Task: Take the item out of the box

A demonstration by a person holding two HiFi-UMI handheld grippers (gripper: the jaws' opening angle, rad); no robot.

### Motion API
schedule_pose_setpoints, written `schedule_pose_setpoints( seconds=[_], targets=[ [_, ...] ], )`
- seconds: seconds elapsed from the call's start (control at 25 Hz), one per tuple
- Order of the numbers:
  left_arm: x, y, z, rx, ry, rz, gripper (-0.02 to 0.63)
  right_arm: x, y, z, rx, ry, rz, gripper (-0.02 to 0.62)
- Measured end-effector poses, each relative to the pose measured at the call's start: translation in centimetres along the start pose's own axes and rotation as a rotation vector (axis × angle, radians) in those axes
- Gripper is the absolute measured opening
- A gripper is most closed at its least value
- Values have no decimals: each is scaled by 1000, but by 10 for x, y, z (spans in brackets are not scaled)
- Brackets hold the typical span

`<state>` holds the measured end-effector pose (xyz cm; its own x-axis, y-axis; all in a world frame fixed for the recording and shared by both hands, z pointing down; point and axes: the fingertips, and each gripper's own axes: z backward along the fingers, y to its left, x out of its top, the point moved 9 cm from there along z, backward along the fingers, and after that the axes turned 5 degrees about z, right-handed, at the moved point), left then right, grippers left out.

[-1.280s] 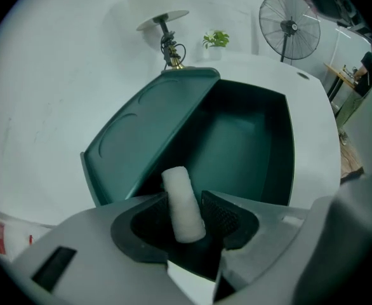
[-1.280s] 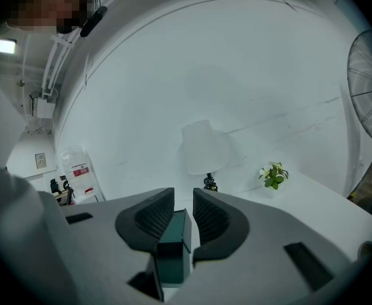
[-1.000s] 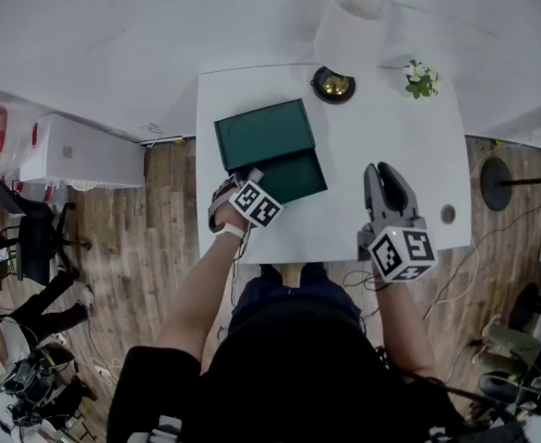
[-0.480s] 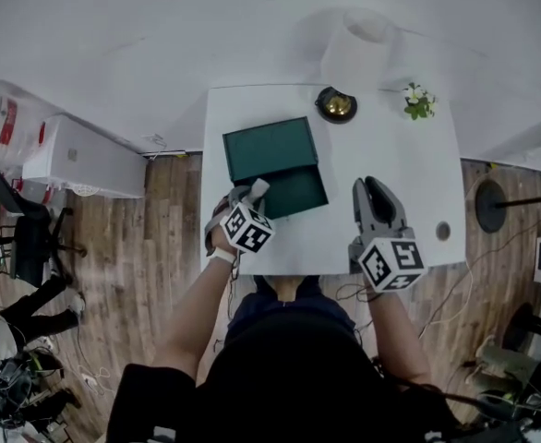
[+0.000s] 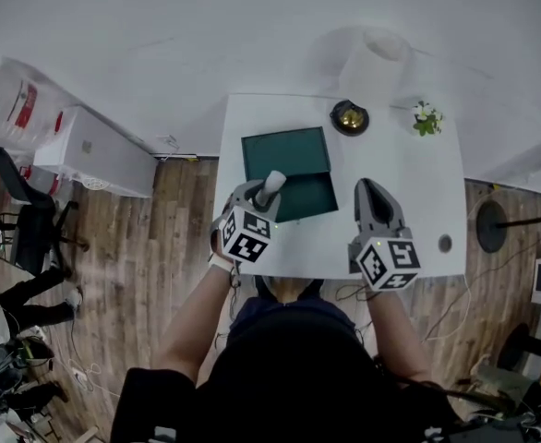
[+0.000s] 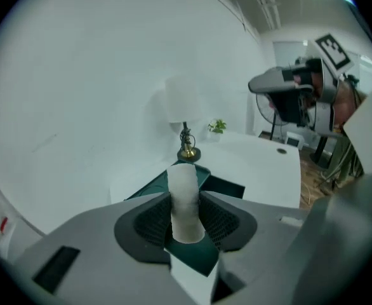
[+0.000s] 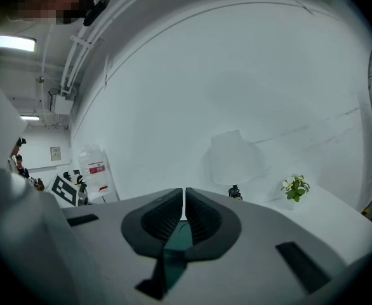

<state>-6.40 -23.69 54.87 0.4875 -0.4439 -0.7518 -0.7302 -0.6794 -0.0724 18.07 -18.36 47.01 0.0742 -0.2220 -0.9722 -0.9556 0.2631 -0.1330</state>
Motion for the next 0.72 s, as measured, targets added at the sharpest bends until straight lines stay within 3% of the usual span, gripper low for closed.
schedule_pose_setpoints(
  seconds=[0.12,0.28,0.48,0.72],
  targets=[
    [20,7,24,-21,-110,88,137,8,8,-2,13,-25,2,5],
    [44,13,54,-20,-228,139,137,15,16,-2,22,-44,9,5],
    [68,17,84,-19,-346,173,137,31,25,1,60,-116,31,6],
    [95,19,124,13,-493,160,137,60,37,7,79,-200,99,5]
  ],
)
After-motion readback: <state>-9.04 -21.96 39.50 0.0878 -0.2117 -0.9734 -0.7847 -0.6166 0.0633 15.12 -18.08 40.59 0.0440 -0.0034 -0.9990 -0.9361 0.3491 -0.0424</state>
